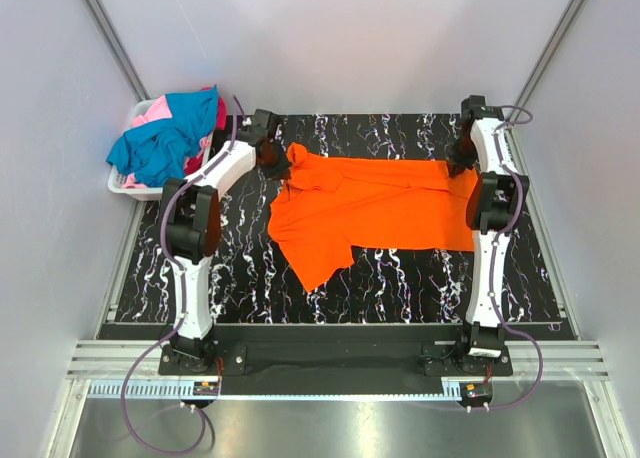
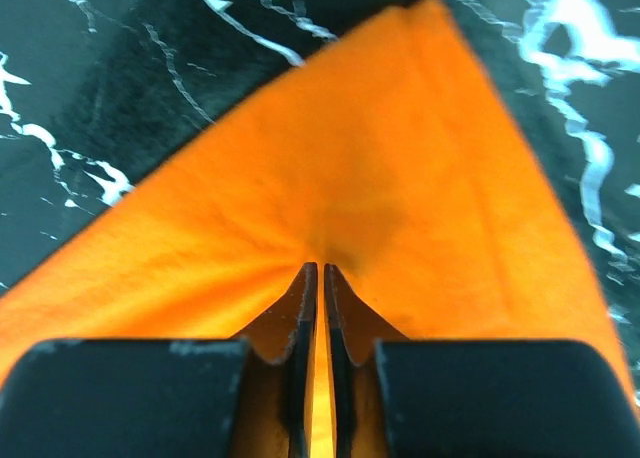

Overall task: Fold and stack the t-shirts
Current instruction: Fold the tshirt

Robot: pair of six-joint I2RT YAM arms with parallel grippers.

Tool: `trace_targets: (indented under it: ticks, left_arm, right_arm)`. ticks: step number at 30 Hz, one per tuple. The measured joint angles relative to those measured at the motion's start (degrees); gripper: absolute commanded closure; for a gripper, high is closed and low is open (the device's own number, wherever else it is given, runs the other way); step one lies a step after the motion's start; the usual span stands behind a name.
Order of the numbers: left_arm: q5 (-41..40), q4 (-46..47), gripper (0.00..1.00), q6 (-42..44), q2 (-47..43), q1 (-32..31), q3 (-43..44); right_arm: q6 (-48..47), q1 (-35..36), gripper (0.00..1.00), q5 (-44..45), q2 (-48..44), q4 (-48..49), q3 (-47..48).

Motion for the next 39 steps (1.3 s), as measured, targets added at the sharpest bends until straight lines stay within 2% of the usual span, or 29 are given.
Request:
trace_targets:
  ticks: [2,3,6,12,20,22,29,39]
  left_arm:
    - [0.2,0.1,1.00,0.2,-0.4,0.2,0.6]
    - [0.2,0.1,1.00,0.3,-0.5,0.3,0.9]
    - [0.2,0.1,1.00,0.5,-1.1,0.9,1.0]
    - [-0.2,-0.1,1.00,0.8,-3.0,2.2,1.0]
    - [-0.5,0.0,1.00,0.8,-4.5,2.9,1.0]
    - [-0.5,0.0,1.00,0.8,-4.5,3.0,1.0]
    - [-0.3,0.0,1.00,0.8,-4.5,3.2,1.0]
    - [-0.3,0.1,1.00,0.8,-4.5,3.9,0.7]
  right_arm:
    - [-0.1,0.0,0.85,1.6,-1.5,-0.3,-1.2]
    - [-0.1,0.0,0.79,2.8,-2.5,-0.4,-2.1]
    - [-0.1,0.0,0.73,5.6,-5.0,-0.5,-3.5]
    - [0.5,-0.5,0.73,6.9,-9.2,0.0,-6.0]
    - [5.2,-4.3,0.73,-2.3,-18.5,10.3,-31.1]
    - [5.9,-5.3,0.73,-4.3,-19.4,12.2,-34.9]
    - [7.6,-6.3,0.72,-9.6,-19.9,18.7,-38.6]
    - [7.4,-6.2,0.67,-6.5,-19.9,20.5,-38.2]
